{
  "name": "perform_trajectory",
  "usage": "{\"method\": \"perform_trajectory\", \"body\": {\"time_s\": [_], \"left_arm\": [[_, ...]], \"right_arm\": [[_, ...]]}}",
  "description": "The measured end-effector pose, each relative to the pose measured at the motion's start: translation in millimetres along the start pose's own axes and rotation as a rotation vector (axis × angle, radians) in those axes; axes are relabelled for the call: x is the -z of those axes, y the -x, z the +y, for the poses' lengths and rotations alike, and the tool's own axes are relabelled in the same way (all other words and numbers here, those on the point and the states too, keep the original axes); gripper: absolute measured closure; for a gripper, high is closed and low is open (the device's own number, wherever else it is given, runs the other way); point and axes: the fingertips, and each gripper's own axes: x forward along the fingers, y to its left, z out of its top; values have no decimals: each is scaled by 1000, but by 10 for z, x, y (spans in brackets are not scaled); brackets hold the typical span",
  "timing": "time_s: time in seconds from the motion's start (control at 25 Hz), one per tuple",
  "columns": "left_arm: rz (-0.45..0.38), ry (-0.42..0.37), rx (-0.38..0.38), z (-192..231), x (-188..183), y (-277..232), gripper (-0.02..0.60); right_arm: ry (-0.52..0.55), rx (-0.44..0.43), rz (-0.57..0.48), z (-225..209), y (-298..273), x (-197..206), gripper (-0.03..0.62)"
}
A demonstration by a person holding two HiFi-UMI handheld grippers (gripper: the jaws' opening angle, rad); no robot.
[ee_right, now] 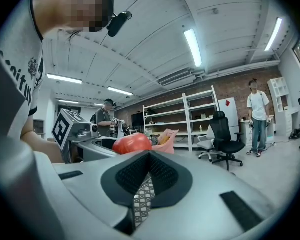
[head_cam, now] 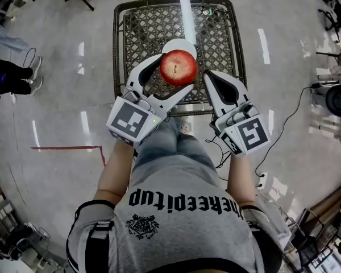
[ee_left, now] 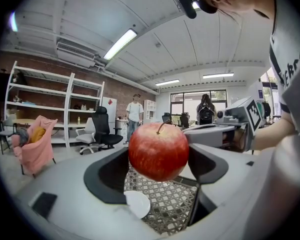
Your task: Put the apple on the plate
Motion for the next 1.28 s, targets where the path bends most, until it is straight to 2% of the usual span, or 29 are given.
{"method": "perform_trajectory", "body": {"time_s": [0.36, 0.56, 0.72, 0.88, 1.28], "left_arm": [[32, 29, -2, 286, 156, -116, 179], [23, 2, 4, 407, 178, -227, 179], [58, 47, 3, 472, 296, -292, 179], [56, -10, 12, 533, 455, -469, 179], [79, -19, 14, 663, 665, -543, 180]], "right_arm": [[-12, -17, 38, -87, -315, 102, 592], [-19, -22, 54, -172, -449, 128, 592], [-32, -23, 64, -236, -540, 188, 592], [-41, -22, 85, -384, -607, 349, 592], [-65, -16, 116, -478, -771, 525, 592]]}}
